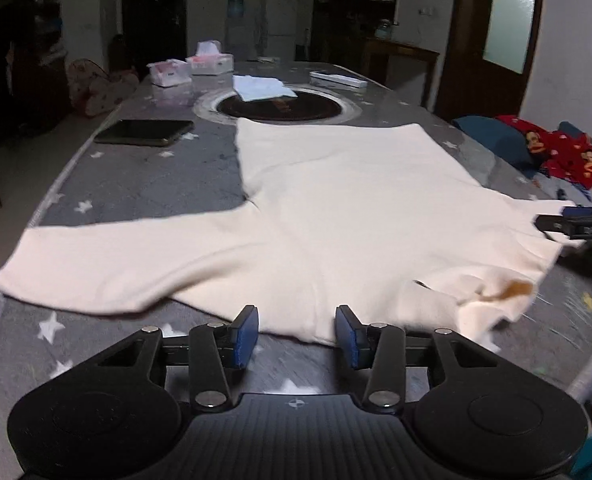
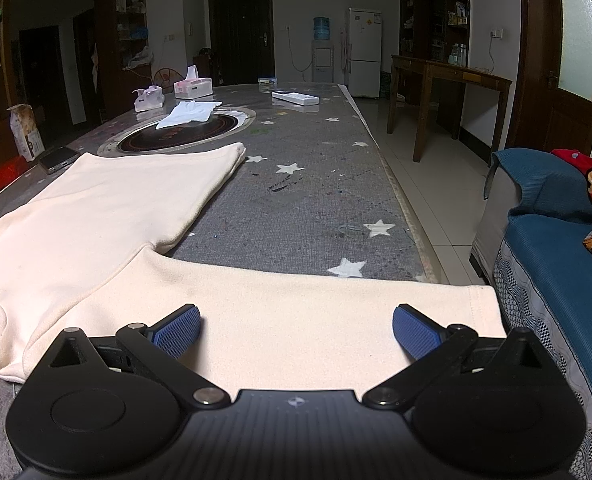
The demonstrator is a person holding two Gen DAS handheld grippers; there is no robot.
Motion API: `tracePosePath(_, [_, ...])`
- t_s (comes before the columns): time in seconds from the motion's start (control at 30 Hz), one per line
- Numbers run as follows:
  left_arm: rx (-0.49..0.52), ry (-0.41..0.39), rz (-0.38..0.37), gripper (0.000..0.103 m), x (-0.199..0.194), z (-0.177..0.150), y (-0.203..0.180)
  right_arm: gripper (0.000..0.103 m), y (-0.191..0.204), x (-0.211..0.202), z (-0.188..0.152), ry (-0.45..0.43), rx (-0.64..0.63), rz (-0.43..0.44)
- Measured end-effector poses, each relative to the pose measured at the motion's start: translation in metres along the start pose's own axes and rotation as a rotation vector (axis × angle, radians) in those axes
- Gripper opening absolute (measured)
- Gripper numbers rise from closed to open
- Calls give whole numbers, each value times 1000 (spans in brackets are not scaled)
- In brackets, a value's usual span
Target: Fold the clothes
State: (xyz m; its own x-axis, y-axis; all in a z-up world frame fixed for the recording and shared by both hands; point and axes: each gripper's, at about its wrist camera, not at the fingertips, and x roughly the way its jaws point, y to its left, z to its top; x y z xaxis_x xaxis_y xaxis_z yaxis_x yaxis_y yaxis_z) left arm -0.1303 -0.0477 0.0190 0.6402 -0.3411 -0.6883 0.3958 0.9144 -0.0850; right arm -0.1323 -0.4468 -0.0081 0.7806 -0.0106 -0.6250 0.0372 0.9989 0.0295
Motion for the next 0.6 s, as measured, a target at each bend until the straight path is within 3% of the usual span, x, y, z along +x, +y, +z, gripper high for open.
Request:
tracePosePath(0.27, [-32,23,-57,46,-10,-3,0,103,0,0,-1,0,0,0])
tracePosePath(0.47, [-31,-60,-21,56,-21,10,-1,103,2,0,0,3,-4,-3])
tracePosePath(0.6, [-2,-112,-35,60,-19,23,-14,103,2,0,-1,5,-6,-3])
